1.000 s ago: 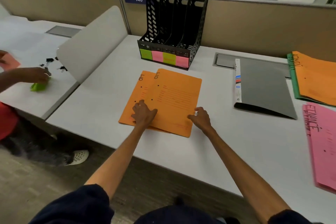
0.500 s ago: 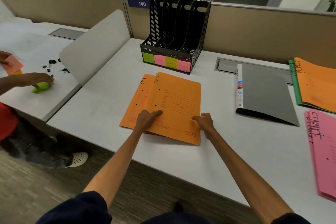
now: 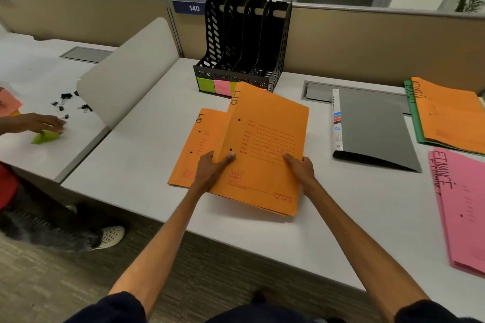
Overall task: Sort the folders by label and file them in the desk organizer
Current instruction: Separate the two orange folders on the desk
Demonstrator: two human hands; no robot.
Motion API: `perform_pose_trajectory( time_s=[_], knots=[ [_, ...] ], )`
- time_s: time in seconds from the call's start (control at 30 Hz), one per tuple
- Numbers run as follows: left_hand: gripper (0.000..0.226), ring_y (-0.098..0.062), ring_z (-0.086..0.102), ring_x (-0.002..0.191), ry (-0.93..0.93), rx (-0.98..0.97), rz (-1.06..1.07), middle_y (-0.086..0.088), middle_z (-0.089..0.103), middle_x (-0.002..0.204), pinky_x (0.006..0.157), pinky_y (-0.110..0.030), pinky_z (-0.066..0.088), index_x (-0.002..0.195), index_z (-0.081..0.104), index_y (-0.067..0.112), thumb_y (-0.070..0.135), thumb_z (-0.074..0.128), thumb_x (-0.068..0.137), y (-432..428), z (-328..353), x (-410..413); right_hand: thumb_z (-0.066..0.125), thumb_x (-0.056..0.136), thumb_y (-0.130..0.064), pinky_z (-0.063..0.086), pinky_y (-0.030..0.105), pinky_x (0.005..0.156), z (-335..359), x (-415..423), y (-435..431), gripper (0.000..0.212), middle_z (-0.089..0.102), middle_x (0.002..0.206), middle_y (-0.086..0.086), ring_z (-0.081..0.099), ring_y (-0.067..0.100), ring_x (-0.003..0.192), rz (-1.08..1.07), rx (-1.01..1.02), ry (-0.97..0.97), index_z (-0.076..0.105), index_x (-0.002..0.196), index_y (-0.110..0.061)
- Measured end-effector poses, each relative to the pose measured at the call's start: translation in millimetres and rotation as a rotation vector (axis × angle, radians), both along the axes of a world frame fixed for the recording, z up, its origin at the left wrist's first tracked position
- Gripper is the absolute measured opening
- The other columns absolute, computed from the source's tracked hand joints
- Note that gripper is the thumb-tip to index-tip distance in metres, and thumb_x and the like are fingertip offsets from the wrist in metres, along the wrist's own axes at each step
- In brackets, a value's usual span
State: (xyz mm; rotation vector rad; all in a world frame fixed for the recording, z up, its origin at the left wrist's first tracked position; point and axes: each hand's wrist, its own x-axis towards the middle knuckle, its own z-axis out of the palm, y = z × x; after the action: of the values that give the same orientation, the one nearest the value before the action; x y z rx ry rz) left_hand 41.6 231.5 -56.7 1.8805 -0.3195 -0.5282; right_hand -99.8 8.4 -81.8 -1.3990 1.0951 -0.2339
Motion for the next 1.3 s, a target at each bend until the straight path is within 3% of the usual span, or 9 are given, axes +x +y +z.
perform_pose_trajectory(
  time_s=[0.1,0.23,0.4,0.6,0.9,1.07,1.13,1.2,1.3],
  knots=[
    [0.047,-0.020,0.074,0.088,0.090,-0.086,-0.094,-0.001,0.074,0.103,0.065,-0.030,0.060,0.116,0.064,0.020,0.045,0.076,0.079,-4.0,-3.2,-12.7,0.071,0.082,-0.046,0.051,0.048,0.096,8.2,-10.3,-9.7,0.065,0.061,0.129,0.009,0.061,0.029,0.112,-0.089,-0.017,-0.143,0.048,0.133,-0.012],
    [0.042,-0.018,0.074,0.090,0.170,-0.153,-0.186,-0.003,0.074,0.107,0.066,-0.027,0.059,0.118,0.065,0.018,0.042,0.071,0.085,-17.2,-10.6,-36.2,0.072,0.081,-0.048,0.054,0.042,0.088,12.1,-37.3,-20.4,0.055,0.067,0.118,0.007,0.064,0.024,0.101,-0.196,-0.163,-0.166,0.058,0.122,-0.014],
    [0.045,-0.022,0.066,0.106,0.160,-0.075,-0.212,-0.003,0.064,0.121,0.083,-0.038,0.057,0.126,0.056,0.012,0.043,0.059,0.094,-54.4,-11.2,-57.0,0.069,0.077,-0.062,0.057,0.038,0.081,8.6,-88.5,-32.8,0.052,0.072,0.101,0.002,0.069,0.019,0.090,-0.237,-0.304,-0.079,0.067,0.104,-0.017],
    [0.042,-0.027,0.062,0.111,0.143,-0.001,-0.323,-0.009,0.063,0.125,0.093,-0.051,0.053,0.131,0.054,0.009,0.037,0.047,0.101,-106.0,-13.9,-90.2,0.062,0.077,-0.070,0.053,0.034,0.071,-4.3,-163.6,-45.6,0.046,0.071,0.087,-0.001,0.068,0.019,0.079,-0.239,-0.400,0.107,0.061,0.080,-0.024],
    [0.035,-0.024,0.066,0.090,0.087,0.146,-0.496,-0.007,0.067,0.103,0.064,-0.037,0.060,0.117,0.063,0.008,0.034,0.055,0.096,-151.2,-27.4,-154.5,0.048,0.081,-0.076,0.051,0.039,0.077,-22.5,-255.1,-53.7,0.068,0.069,0.096,0.008,0.064,0.029,0.088,-0.391,-0.450,0.413,0.062,0.094,-0.011],
    [0.033,-0.032,0.070,0.081,0.045,0.271,-0.486,-0.017,0.071,0.088,0.071,-0.049,0.061,0.088,0.068,-0.005,0.027,0.062,0.087,-168.0,-32.1,-173.6,0.052,0.087,-0.065,0.049,0.041,0.083,-23.9,-271.5,-60.5,0.067,0.066,0.114,0.014,0.062,0.035,0.102,-0.383,-0.467,0.505,0.057,0.118,-0.006],
    [0.022,-0.028,0.065,0.068,-0.022,0.309,-0.455,-0.014,0.066,0.074,0.072,-0.052,0.060,0.072,0.063,0.001,0.021,0.063,0.080,-173.4,-33.1,-178.8,0.056,0.087,-0.060,0.049,0.041,0.084,-23.8,-271.9,-62.1,0.067,0.063,0.119,0.015,0.060,0.035,0.106,-0.377,-0.461,0.487,0.053,0.123,-0.005],
    [0.012,-0.025,0.058,0.063,-0.061,0.318,-0.441,-0.012,0.058,0.068,0.071,-0.053,0.059,0.070,0.059,0.008,0.017,0.061,0.076,-177.0,-31.4,-183.3,0.059,0.086,-0.058,0.050,0.044,0.091,-24.5,-269.8,-63.3,0.071,0.056,0.126,0.017,0.055,0.035,0.113,-0.363,-0.463,0.495,0.048,0.129,-0.003],
    [0.016,-0.031,0.062,0.070,-0.076,0.268,-0.433,-0.019,0.063,0.074,0.068,-0.053,0.059,0.076,0.064,-0.001,0.015,0.061,0.078,-178.4,-29.1,-184.7,0.060,0.085,-0.056,0.044,0.046,0.099,-25.5,-264.7,-65.2,0.077,0.047,0.132,0.019,0.046,0.035,0.121,-0.338,-0.505,0.540,0.042,0.135,0.000]
  ],
)
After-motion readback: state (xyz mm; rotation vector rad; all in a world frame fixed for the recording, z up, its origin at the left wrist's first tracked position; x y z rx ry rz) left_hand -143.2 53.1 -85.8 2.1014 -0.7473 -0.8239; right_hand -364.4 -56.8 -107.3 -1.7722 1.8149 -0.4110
